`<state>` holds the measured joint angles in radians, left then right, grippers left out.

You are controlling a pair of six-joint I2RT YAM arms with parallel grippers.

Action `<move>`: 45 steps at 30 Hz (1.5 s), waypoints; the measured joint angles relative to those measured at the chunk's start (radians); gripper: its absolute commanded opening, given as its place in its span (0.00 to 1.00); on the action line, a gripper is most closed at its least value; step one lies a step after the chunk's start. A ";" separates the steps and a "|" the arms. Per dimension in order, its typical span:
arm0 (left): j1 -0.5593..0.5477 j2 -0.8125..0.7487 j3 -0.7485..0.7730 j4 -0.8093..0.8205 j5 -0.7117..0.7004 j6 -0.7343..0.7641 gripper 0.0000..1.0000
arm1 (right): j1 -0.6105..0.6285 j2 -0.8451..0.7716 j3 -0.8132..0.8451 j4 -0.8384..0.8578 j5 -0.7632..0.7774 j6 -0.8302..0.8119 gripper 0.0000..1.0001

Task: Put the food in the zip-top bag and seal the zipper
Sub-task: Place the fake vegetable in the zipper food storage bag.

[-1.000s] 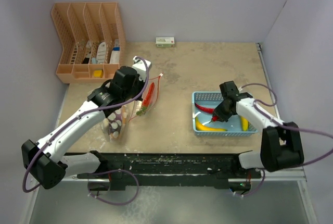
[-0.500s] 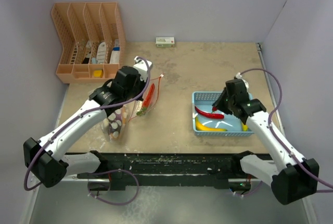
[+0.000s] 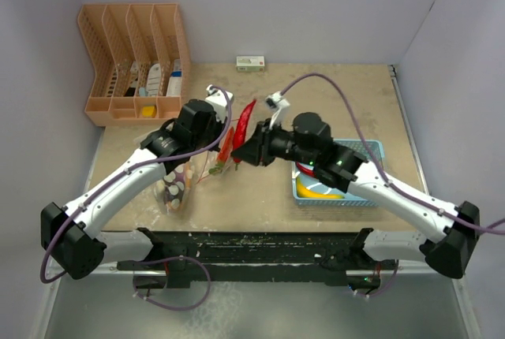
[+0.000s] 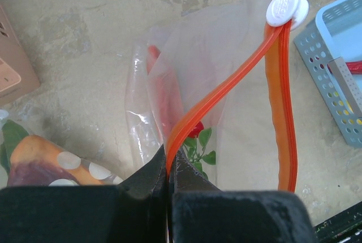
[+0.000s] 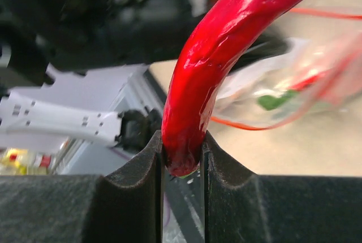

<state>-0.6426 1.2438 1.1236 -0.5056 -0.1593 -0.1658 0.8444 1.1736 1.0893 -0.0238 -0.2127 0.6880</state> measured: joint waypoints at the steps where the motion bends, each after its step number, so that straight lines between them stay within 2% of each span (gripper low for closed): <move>1: 0.000 0.001 0.000 0.003 0.000 0.000 0.00 | 0.030 0.018 -0.002 0.024 -0.016 0.001 0.00; 4: 0.000 0.008 0.000 0.017 0.000 -0.004 0.00 | 0.105 0.053 -0.034 0.113 -0.056 0.008 0.00; 10: 0.000 0.019 0.000 0.021 -0.001 -0.011 0.00 | 0.133 0.047 -0.091 0.188 -0.063 0.023 0.00; 16: 0.000 0.019 0.000 0.019 -0.003 -0.018 0.00 | 0.133 0.062 -0.104 0.188 -0.008 0.035 0.00; 33: 0.000 0.006 0.000 0.010 -0.013 -0.025 0.00 | 0.132 0.190 -0.122 0.199 -0.034 0.148 0.00; 37: 0.006 -0.001 0.000 0.006 -0.030 -0.026 0.00 | 0.112 0.236 -0.071 0.167 -0.033 0.179 0.00; 43: 0.001 -0.012 0.000 0.003 -0.027 -0.026 0.00 | 0.010 0.291 -0.051 0.138 -0.039 0.249 0.00; 45: 0.001 -0.013 0.000 0.003 -0.027 -0.025 0.00 | 0.001 0.307 -0.021 0.109 -0.033 0.257 0.05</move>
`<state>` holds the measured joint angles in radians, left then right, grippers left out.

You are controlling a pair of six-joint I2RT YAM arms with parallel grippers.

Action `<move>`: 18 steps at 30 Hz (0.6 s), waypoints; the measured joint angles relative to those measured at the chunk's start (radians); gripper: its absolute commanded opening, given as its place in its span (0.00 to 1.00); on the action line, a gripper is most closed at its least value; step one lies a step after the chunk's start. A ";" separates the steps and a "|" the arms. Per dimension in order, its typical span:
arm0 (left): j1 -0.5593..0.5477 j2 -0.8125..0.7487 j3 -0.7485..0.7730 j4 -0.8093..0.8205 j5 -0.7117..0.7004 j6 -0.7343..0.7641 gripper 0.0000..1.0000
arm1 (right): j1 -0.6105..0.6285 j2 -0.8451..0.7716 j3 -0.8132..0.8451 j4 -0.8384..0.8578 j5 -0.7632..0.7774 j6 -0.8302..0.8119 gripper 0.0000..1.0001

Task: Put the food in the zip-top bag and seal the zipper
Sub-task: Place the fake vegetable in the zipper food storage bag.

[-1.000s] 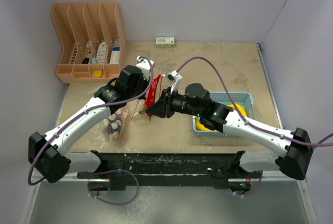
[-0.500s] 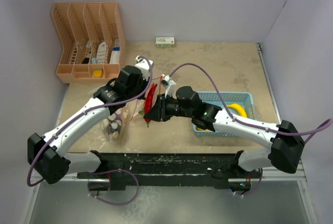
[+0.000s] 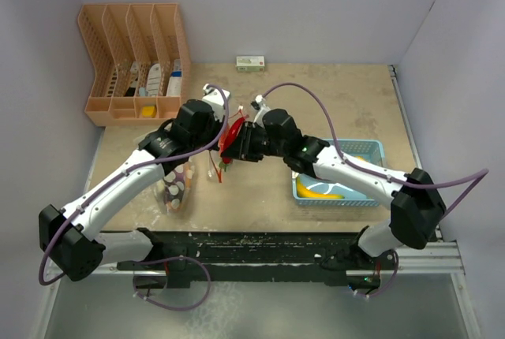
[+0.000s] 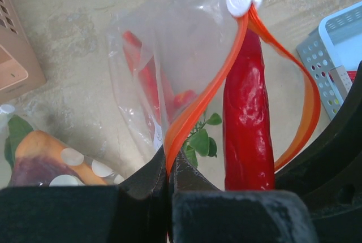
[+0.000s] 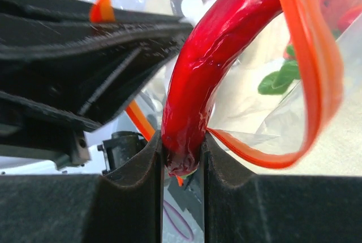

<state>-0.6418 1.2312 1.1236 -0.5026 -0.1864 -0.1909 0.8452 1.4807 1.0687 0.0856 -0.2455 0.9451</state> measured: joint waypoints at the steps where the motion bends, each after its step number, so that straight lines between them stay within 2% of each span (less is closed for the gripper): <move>1: 0.000 -0.001 0.000 0.000 0.000 0.000 0.00 | 0.000 0.008 0.024 -0.016 0.006 0.007 0.06; 4: 0.000 -0.003 0.000 0.000 0.000 0.000 0.00 | 0.002 0.023 0.085 -0.050 0.021 0.019 0.13; 9: 0.000 -0.004 0.000 0.000 0.000 -0.001 0.00 | 0.005 0.050 0.161 -0.113 0.056 0.034 0.45; 12: 0.000 -0.005 0.000 -0.003 -0.003 0.000 0.00 | 0.005 0.083 0.205 -0.174 0.096 0.035 0.49; 15: 0.000 -0.005 0.000 -0.003 0.000 -0.002 0.00 | 0.004 0.102 0.218 -0.222 0.120 0.035 0.71; 16: -0.001 -0.005 0.000 -0.003 0.001 -0.002 0.00 | 0.004 0.107 0.223 -0.247 0.133 0.035 0.76; 18: -0.001 -0.005 0.000 -0.004 0.000 -0.003 0.00 | 0.004 0.114 0.233 -0.295 0.158 0.033 0.78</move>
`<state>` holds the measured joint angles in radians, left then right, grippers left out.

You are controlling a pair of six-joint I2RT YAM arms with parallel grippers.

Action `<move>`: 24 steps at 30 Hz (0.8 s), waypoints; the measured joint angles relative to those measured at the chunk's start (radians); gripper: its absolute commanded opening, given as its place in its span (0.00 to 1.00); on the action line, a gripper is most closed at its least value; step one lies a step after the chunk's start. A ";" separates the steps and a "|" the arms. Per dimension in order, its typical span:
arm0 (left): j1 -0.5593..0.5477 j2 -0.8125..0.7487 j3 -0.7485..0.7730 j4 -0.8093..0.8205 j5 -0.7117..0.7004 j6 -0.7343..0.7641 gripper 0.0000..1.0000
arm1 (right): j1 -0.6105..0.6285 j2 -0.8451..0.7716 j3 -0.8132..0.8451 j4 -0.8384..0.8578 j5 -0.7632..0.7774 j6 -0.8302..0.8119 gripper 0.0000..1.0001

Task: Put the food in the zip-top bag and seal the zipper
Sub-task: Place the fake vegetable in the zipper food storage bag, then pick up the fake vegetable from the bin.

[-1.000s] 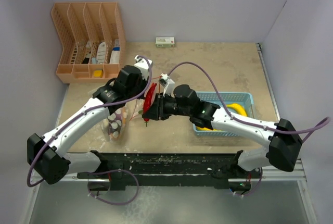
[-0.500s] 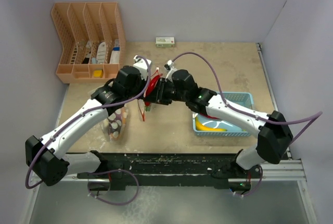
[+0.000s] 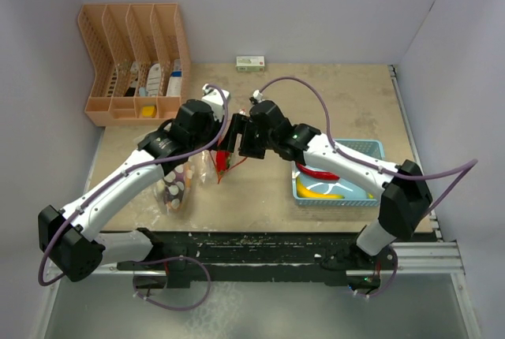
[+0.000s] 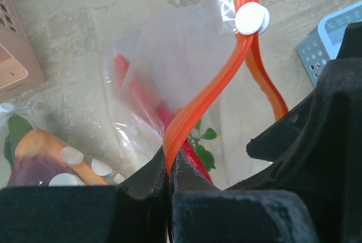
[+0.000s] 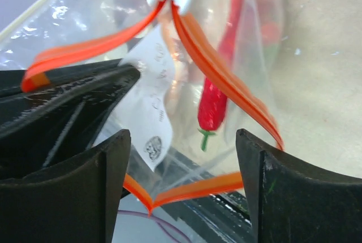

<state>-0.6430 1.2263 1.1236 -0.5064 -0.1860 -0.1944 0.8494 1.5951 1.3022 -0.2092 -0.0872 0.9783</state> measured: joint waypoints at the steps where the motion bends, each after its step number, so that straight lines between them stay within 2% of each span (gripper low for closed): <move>1: 0.000 0.000 0.000 0.000 0.000 -0.001 0.00 | 0.000 0.002 0.005 -0.019 0.010 -0.008 0.79; 7: 0.000 0.000 0.000 0.000 0.000 -0.001 0.00 | 0.009 -0.055 0.003 -0.076 0.043 -0.040 0.78; 12: 0.000 0.000 0.000 0.000 0.000 -0.001 0.00 | 0.024 -0.224 -0.023 -0.130 0.099 -0.063 0.77; 16: 0.000 0.001 0.000 0.000 0.000 -0.002 0.00 | 0.011 -0.360 -0.068 -0.211 0.168 -0.058 0.79; 19: 0.000 0.001 0.000 0.000 0.001 -0.002 0.00 | -0.058 -0.408 -0.125 -0.299 0.229 -0.041 0.88; 21: 0.000 0.001 0.000 0.000 0.002 -0.002 0.00 | -0.130 -0.424 -0.183 -0.361 0.267 -0.028 0.97; 24: 0.000 0.000 0.000 0.000 0.004 -0.001 0.00 | -0.257 -0.440 -0.277 -0.448 0.316 -0.011 0.99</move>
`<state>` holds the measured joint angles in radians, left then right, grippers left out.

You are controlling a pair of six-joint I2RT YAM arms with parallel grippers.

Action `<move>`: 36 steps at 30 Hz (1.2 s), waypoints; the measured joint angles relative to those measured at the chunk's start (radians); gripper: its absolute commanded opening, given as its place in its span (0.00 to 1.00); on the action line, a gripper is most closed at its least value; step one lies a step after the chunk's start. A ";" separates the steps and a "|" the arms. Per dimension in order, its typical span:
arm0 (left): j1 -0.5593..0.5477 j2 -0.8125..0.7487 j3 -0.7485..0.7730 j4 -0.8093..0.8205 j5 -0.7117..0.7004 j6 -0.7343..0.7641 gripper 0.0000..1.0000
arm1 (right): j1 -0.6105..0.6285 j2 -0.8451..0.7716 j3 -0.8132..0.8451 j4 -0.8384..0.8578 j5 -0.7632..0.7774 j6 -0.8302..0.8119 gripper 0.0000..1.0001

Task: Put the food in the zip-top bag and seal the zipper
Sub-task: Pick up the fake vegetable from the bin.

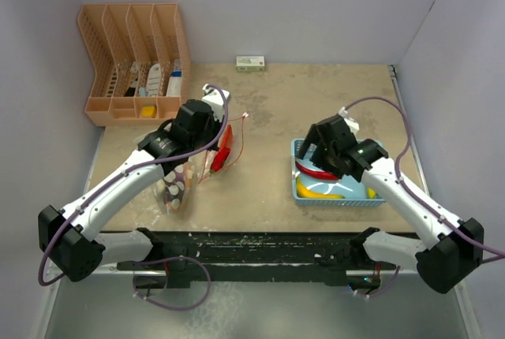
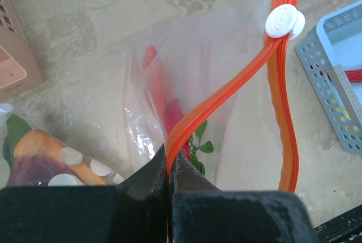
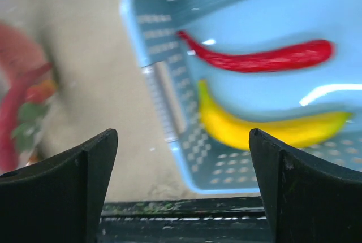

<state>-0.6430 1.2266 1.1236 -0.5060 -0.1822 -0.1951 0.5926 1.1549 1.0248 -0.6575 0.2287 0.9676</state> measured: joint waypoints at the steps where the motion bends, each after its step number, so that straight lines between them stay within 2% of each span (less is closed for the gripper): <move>1: 0.000 0.000 0.000 0.000 0.000 0.000 0.00 | -0.036 -0.007 -0.025 -0.016 0.011 0.003 0.99; 7: 0.000 -0.001 0.000 0.000 0.001 0.000 0.00 | -0.237 -0.003 -0.117 -0.035 0.010 0.009 0.98; 12: 0.000 -0.005 0.000 0.000 0.005 0.001 0.00 | -0.360 0.093 -0.184 0.021 -0.051 0.012 0.98; 17: 0.000 -0.008 0.000 0.000 0.005 0.001 0.00 | -0.370 0.169 -0.199 0.047 -0.091 0.025 0.97; 24: 0.000 -0.010 0.000 -0.005 0.007 0.005 0.00 | -0.370 0.196 -0.197 0.089 -0.060 0.029 0.93; 31: 0.000 -0.011 0.000 -0.022 0.007 0.009 0.00 | -0.370 0.307 -0.195 0.148 -0.049 0.032 0.90; 33: 0.000 -0.011 0.000 -0.029 0.007 0.009 0.00 | -0.370 0.337 -0.195 0.162 -0.039 0.032 0.87; 36: 0.000 -0.011 0.000 -0.035 0.007 0.013 0.00 | -0.370 0.355 -0.188 0.174 -0.025 0.034 0.76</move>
<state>-0.6430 1.2152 1.1240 -0.5411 -0.1749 -0.1818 0.2230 1.5101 0.8364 -0.4835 0.2035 1.0012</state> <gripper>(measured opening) 0.003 0.848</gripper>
